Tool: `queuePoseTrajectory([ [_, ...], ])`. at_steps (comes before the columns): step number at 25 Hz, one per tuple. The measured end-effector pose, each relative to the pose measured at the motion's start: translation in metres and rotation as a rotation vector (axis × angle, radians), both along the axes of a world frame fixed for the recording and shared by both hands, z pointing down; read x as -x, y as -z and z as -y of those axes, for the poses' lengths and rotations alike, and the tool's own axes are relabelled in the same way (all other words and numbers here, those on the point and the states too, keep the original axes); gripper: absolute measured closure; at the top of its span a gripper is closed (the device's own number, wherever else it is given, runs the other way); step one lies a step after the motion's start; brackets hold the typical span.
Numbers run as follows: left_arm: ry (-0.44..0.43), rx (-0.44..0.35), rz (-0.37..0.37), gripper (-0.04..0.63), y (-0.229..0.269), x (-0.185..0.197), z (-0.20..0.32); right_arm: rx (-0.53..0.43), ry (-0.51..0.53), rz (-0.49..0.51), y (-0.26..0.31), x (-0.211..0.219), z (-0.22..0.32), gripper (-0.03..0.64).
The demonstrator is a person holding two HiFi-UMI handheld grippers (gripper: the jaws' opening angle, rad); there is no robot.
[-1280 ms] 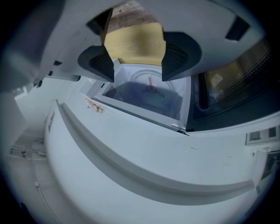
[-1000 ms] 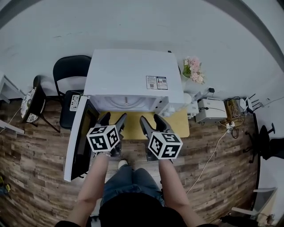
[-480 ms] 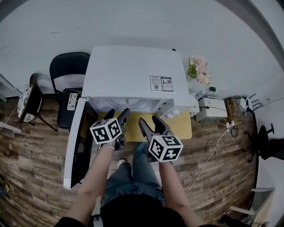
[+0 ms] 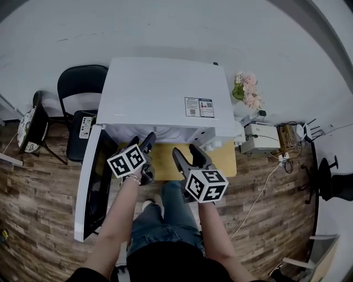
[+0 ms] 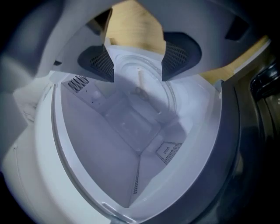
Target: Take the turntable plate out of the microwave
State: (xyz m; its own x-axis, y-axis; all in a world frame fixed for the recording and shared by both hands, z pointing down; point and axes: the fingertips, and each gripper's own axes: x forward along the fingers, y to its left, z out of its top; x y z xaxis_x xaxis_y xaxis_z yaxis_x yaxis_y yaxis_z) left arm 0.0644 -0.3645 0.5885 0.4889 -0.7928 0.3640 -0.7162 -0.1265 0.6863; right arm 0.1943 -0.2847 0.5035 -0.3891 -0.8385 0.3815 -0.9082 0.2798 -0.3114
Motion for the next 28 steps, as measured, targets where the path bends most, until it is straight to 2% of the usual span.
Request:
queuePoseTrajectory([
  [4,0.049,0.049,-0.118,0.250,-0.008,0.002,0.005,0.001,0.012,0.005,-0.004,0.001,0.003,0.345],
  [12,0.162,0.068,-0.324,0.260,-0.004,0.009,0.018,0.018,0.039,0.027,-0.012,0.006,0.022,0.348],
  [15,0.245,0.099,-0.403,0.346,-0.011,0.018,0.018,0.041,0.038,0.061,-0.020,0.008,0.027,0.351],
  [20,0.336,0.170,-0.434,0.461,-0.025,0.028,0.018,0.067,0.050,0.085,-0.031,0.012,0.033,0.353],
  [24,0.372,0.176,-0.461,0.524,-0.031,0.032,0.017,0.083,0.064,0.117,-0.036,0.016,0.037,0.353],
  [28,0.369,0.193,-0.475,0.552,-0.033,0.031,0.018,0.131,0.041,0.241,-0.048,0.019,0.045,0.356],
])
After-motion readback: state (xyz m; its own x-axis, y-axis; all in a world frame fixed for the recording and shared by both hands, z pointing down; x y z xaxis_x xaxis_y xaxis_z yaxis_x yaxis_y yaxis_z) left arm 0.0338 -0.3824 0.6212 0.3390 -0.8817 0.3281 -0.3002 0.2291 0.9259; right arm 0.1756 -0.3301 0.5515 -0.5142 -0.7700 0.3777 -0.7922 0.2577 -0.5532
